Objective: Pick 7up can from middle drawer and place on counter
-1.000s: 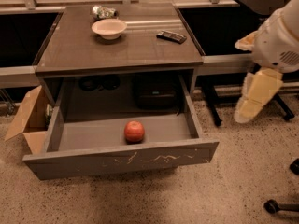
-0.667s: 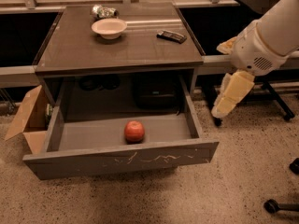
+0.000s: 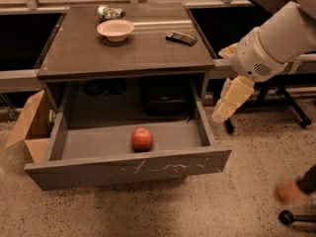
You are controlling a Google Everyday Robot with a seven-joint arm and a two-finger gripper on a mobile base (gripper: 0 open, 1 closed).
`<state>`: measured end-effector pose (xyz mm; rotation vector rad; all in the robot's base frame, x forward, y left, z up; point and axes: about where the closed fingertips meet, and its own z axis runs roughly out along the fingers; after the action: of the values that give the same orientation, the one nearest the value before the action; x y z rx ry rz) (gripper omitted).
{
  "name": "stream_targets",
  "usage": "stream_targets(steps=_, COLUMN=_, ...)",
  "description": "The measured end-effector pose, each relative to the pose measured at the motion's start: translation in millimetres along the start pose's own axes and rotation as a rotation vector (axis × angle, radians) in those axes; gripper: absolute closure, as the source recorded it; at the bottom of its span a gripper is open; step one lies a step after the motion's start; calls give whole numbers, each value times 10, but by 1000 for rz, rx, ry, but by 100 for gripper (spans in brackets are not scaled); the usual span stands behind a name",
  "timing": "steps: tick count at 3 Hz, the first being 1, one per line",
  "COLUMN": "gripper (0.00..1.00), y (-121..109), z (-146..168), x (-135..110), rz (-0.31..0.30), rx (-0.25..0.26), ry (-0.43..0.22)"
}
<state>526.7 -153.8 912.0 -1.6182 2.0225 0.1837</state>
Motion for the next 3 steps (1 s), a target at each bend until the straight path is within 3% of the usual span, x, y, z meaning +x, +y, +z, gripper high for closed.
stream_targets(steps=3, gripper=0, y=114, z=1153, x=-108, rz=33, rx=-187, ry=-257)
